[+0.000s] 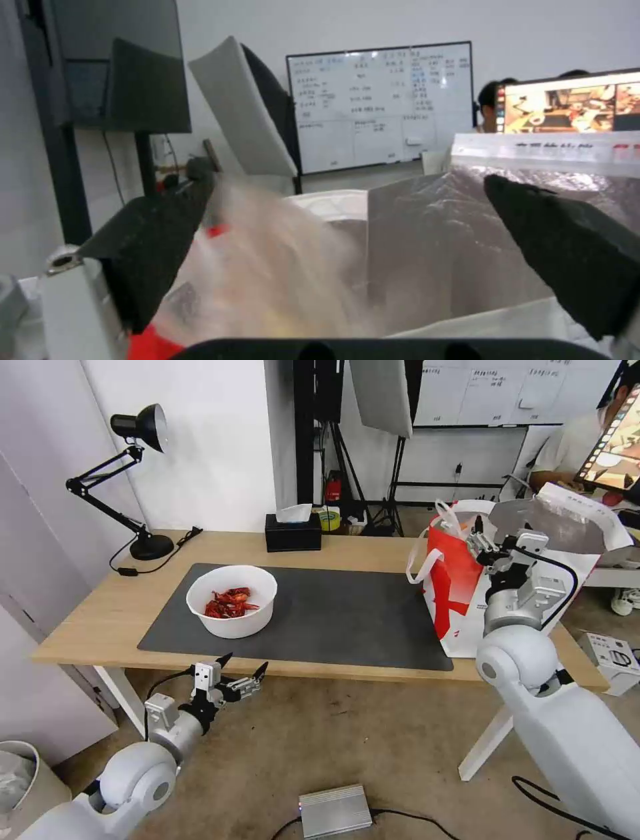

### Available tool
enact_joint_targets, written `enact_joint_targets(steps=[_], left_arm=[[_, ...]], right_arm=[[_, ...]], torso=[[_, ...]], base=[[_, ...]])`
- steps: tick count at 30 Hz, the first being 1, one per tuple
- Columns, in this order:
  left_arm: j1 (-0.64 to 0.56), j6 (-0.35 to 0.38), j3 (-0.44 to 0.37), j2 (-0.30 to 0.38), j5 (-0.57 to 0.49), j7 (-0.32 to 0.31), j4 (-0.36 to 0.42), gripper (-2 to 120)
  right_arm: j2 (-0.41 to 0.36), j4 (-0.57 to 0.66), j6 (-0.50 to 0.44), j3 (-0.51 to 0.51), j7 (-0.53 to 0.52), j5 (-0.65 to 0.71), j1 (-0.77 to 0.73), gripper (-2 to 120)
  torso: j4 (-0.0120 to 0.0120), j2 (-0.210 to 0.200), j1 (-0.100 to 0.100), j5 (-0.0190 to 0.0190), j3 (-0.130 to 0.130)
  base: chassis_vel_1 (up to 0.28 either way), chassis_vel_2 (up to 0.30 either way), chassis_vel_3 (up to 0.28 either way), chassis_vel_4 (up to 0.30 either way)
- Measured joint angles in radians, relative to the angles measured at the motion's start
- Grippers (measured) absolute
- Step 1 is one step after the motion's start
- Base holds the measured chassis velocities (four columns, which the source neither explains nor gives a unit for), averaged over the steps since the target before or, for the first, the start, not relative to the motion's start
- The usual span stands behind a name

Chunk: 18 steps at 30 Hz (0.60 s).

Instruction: Pick up the trash from the table and place it into the takeout bag.

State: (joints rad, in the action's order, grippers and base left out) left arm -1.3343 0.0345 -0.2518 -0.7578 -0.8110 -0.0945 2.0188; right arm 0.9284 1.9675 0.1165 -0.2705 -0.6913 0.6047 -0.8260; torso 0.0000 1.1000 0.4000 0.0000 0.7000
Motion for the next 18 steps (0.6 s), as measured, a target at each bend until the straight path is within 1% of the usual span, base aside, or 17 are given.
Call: enact_joint_targets(steps=[8,10,18], left_arm=[[-0.002,0.0,-0.002,0.0,0.0,0.0,0.002,100],[-0.002,0.0,-0.005,0.003,0.0,0.0,0.005,100],[-0.001,0.0,-0.01,0.005,-0.002,-0.001,0.008,100]], right_arm=[[0.0,0.013,0.019,-0.004,-0.03,0.03,-0.001,100],[-0.004,0.028,0.04,-0.007,-0.055,0.086,-0.001,100],[-0.006,0.027,0.041,-0.01,-0.058,0.09,0.0,100]], torso=[[0.0,0.0,0.0,0.0,0.0],[0.0,0.0,0.0,0.0,0.0],[0.0,0.0,0.0,0.0,0.0]], base=[[0.0,0.0,0.0,0.0],[0.0,0.0,0.0,0.0],[0.0,0.0,0.0,0.0]])
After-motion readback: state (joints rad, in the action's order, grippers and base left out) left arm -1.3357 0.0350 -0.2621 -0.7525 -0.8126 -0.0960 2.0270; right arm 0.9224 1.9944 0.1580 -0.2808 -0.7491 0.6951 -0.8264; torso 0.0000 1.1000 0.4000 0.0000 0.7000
